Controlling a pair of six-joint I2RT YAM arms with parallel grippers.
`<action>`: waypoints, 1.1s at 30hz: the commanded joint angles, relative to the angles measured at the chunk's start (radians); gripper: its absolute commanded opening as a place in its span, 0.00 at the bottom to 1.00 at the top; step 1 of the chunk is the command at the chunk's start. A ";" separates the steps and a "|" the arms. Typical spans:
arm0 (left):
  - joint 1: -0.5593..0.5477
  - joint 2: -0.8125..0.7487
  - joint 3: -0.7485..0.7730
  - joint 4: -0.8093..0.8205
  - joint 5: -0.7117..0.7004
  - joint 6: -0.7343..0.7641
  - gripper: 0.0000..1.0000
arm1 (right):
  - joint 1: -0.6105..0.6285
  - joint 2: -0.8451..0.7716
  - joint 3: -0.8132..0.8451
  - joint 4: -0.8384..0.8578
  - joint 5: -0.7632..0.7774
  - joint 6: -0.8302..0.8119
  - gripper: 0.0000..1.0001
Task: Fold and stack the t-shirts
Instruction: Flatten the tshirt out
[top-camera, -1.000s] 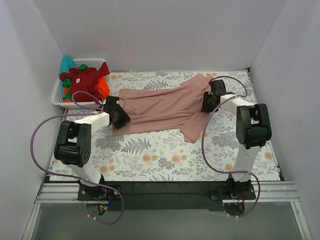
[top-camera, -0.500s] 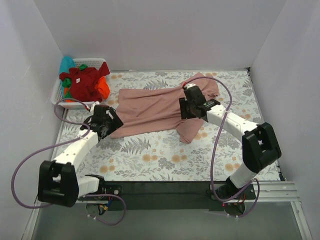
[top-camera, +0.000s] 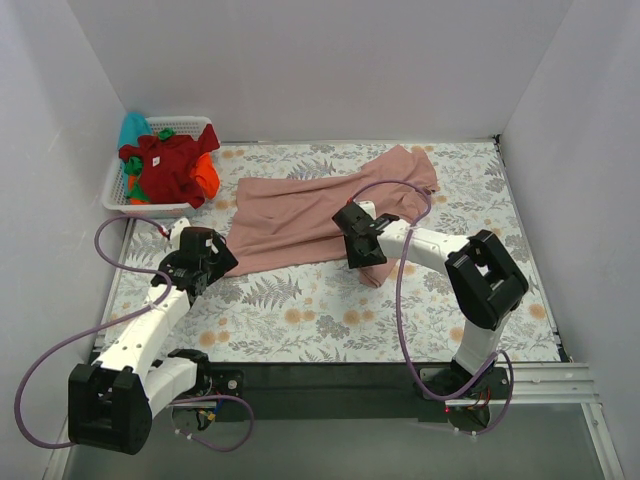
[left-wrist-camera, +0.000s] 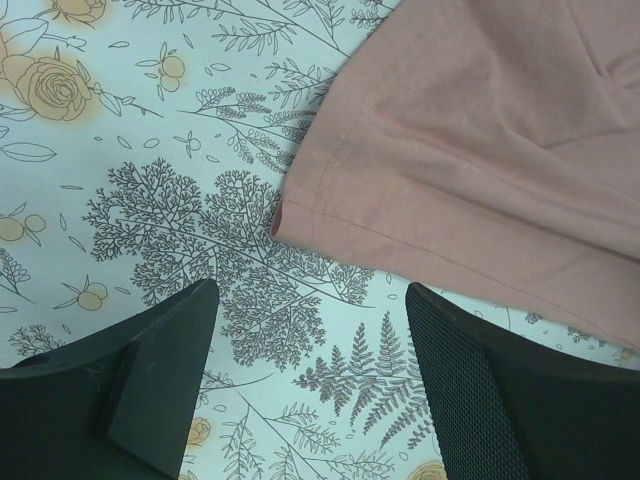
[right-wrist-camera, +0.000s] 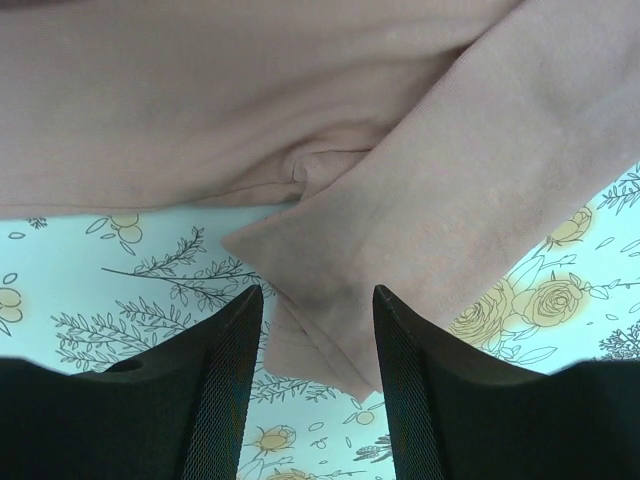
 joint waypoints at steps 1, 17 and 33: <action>0.003 0.002 0.011 0.011 -0.028 0.018 0.75 | 0.024 0.007 0.062 -0.016 0.080 0.079 0.55; 0.003 -0.024 0.006 0.025 -0.013 0.020 0.75 | 0.050 0.130 0.176 -0.059 0.186 0.167 0.52; 0.003 -0.019 0.004 0.029 0.000 0.023 0.75 | 0.056 0.052 0.130 -0.068 0.193 0.167 0.14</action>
